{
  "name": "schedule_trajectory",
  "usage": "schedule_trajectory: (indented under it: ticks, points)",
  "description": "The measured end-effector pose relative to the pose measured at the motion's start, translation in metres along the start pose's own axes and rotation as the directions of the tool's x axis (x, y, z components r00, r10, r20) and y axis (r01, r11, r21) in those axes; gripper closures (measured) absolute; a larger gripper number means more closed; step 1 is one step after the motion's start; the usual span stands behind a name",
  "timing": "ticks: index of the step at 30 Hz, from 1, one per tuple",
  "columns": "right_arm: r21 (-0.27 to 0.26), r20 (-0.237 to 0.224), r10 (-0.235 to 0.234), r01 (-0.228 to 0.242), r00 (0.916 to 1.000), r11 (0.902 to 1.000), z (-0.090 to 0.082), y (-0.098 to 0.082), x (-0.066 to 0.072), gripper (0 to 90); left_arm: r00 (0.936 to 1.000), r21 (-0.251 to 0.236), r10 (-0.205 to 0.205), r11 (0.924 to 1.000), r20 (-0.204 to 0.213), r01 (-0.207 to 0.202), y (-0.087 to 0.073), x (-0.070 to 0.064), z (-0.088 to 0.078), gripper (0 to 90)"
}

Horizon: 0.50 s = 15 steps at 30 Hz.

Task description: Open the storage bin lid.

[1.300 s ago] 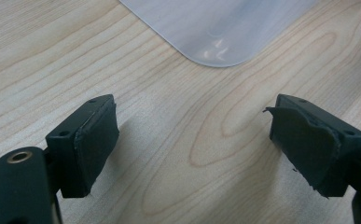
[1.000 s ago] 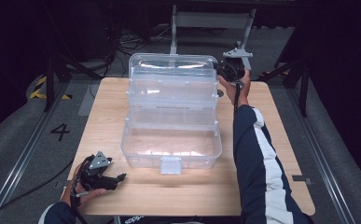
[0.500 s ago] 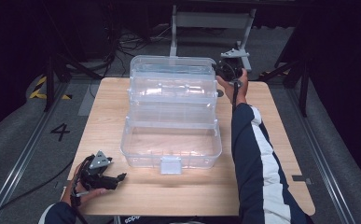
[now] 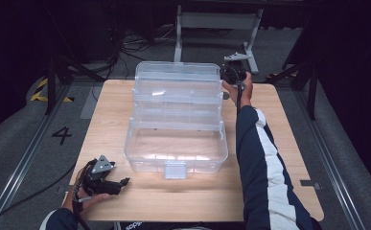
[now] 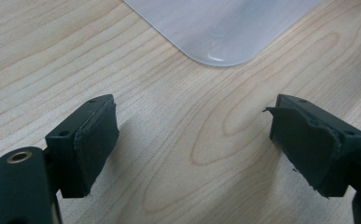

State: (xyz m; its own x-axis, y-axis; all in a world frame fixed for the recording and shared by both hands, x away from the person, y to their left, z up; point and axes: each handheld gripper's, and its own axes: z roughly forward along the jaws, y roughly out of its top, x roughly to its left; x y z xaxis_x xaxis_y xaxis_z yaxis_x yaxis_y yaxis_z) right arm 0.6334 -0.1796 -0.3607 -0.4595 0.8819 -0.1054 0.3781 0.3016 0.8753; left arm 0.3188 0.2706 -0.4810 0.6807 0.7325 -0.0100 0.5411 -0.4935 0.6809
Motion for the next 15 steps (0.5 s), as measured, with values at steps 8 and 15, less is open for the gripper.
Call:
schedule_trajectory:
  ticks: [8,15]
  points:
    - [0.033,0.002,0.009,-0.009,1.0,0.9994,0.009,-0.01,-0.001,81.8,1.0,0.002,0.004,1.0,0.001,-0.004,0.0,0.0,0.0,15.7]
    - [0.028,-0.003,0.036,-0.036,0.9993,0.999,0.01,-0.013,-0.002,81.9,1.0,-0.001,-0.005,1.0,0.003,0.005,0.0,0.0,0.0,15.7]
